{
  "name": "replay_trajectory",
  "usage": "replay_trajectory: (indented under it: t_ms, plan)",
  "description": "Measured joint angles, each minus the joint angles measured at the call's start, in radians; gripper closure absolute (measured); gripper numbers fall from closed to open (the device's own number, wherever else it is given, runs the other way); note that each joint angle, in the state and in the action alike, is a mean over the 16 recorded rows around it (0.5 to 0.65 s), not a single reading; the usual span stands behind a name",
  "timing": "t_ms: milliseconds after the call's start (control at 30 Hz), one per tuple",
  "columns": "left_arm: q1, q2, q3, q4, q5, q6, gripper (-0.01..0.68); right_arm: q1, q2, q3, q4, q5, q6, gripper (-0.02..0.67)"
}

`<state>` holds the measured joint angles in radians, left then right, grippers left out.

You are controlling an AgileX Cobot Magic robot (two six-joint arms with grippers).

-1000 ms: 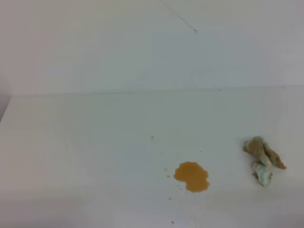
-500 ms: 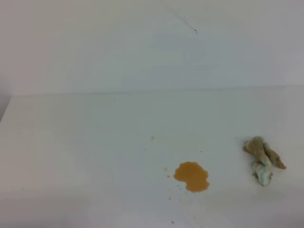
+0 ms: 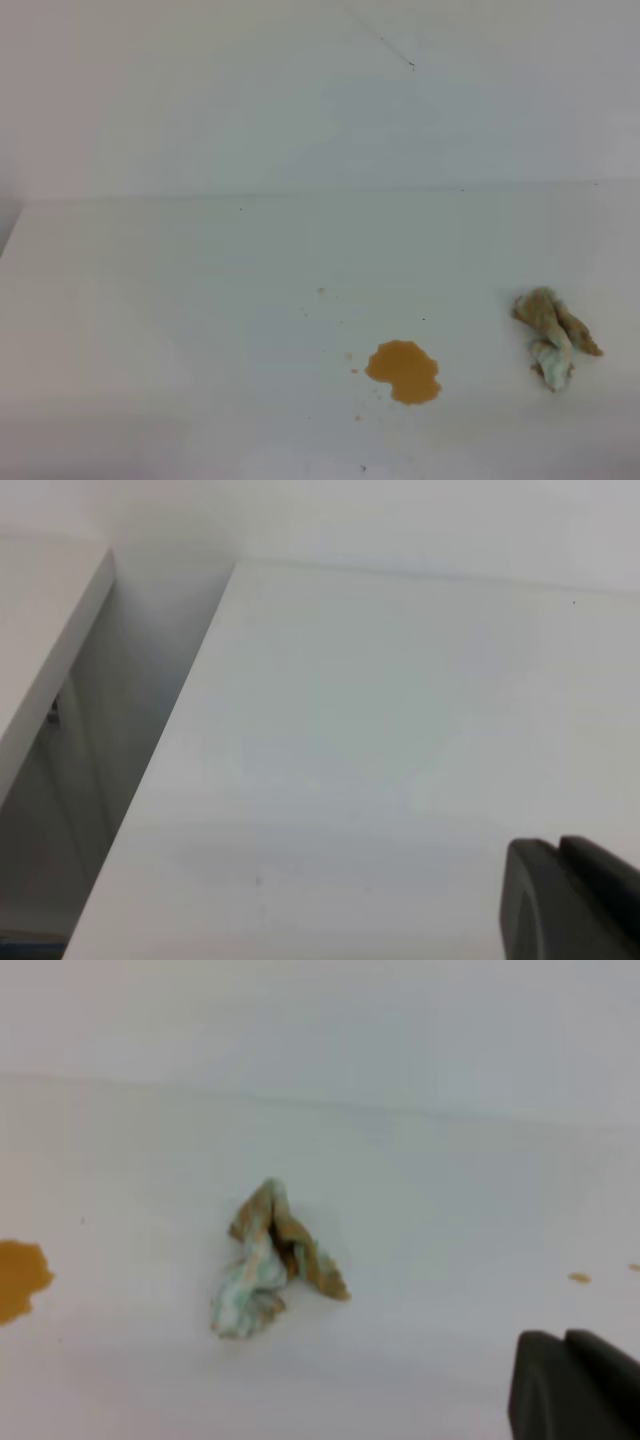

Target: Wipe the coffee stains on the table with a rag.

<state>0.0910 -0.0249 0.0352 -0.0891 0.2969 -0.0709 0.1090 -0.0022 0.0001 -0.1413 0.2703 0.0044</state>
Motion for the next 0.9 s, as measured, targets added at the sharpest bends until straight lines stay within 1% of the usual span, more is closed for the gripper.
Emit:
replay_trajectory:
  t_ms: [267, 567, 733, 900]
  plan:
    - [0.0, 0.0, 0.0, 0.0, 0.0, 0.0, 0.672, 0.0, 0.0, 0.0, -0.012, 0.057, -0.004, 0.652]
    - [0.0, -0.002, 0.002, 0.0, -0.001, 0.0, 0.672, 0.0, 0.0, 0.0, -0.011, 0.06, -0.003, 0.652]
    - [0.0, -0.002, 0.002, 0.0, -0.001, 0.0, 0.672, 0.0, 0.0, 0.0, -0.007, 0.024, 0.002, 0.652]
    - [0.0, -0.002, 0.002, 0.0, -0.001, 0.0, 0.672, 0.0, 0.0, 0.002, -0.002, -0.061, 0.009, 0.652]
